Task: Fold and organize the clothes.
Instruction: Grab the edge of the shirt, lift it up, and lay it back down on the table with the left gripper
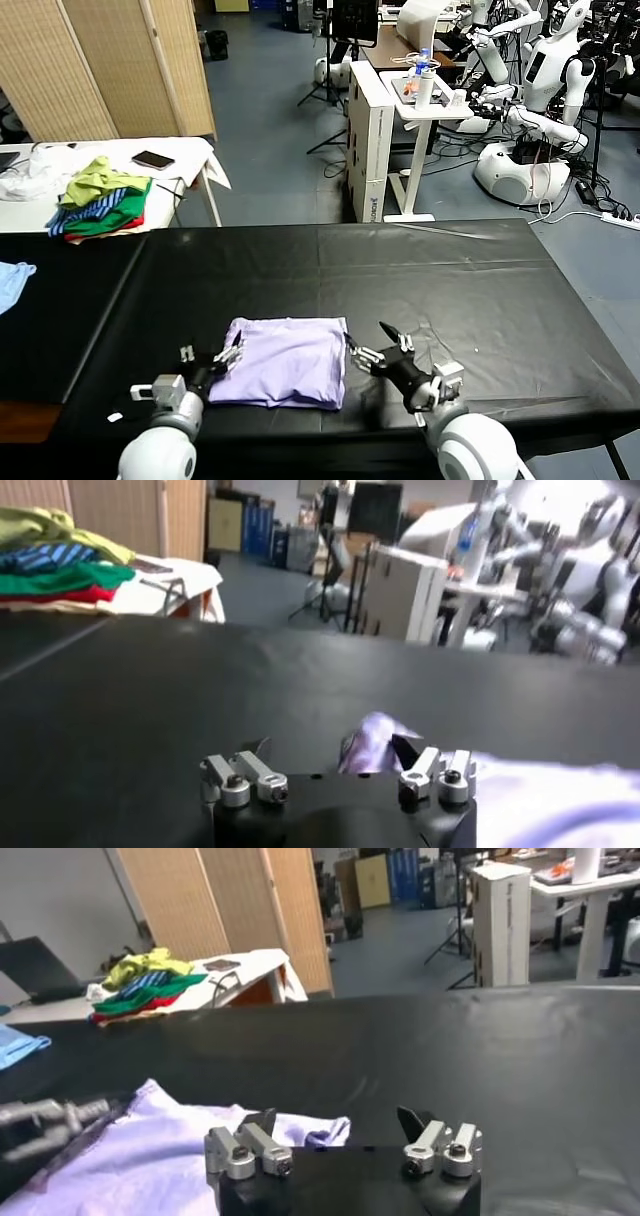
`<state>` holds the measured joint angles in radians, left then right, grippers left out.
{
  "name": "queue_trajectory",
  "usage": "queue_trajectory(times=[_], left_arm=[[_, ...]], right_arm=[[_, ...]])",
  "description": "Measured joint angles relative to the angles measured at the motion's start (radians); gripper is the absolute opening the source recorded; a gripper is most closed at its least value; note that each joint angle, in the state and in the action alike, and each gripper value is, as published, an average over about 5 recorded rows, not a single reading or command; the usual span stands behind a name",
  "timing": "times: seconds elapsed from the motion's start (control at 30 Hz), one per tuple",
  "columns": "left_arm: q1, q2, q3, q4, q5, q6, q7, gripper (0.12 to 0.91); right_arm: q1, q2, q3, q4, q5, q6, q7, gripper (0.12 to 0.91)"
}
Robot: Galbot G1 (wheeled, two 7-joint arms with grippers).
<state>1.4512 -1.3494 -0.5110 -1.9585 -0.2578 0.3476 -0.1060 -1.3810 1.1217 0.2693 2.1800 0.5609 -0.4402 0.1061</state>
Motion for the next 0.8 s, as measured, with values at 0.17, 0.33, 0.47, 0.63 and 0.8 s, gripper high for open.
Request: queue_trajectory(times=[0.17,0.33,0.47,0.63,0.8], left_arm=[[0.006,-0.011,-0.001,-0.017,-0.08,-0.001,0.005,0.907],[0.04,-0.01,-0.014,-0.097,-0.199,-0.003,0.04,0.907],[0.077,-0.014,-0.031,-0.14,-0.231,-0.023,0.08,0.907],[0.121,-0.033,-0.064,-0.151,-0.294,-0.064,0.137,0.907],[0.134,-0.044,-0.09,-0.128,-0.322,-0.103,0.177,0.907]], right_arm=[[-0.019,0.003,0.013,0.018,-0.002,0.006,0.001,0.907],[-0.026,0.007,0.014,0.02,-0.003,0.009,0.001,0.907],[-0.033,0.008,0.018,0.024,-0.005,0.013,-0.001,0.907],[-0.048,0.002,0.032,0.032,-0.005,0.02,-0.004,0.907],[-0.064,0.0,0.042,0.041,-0.013,0.025,-0.008,0.907]])
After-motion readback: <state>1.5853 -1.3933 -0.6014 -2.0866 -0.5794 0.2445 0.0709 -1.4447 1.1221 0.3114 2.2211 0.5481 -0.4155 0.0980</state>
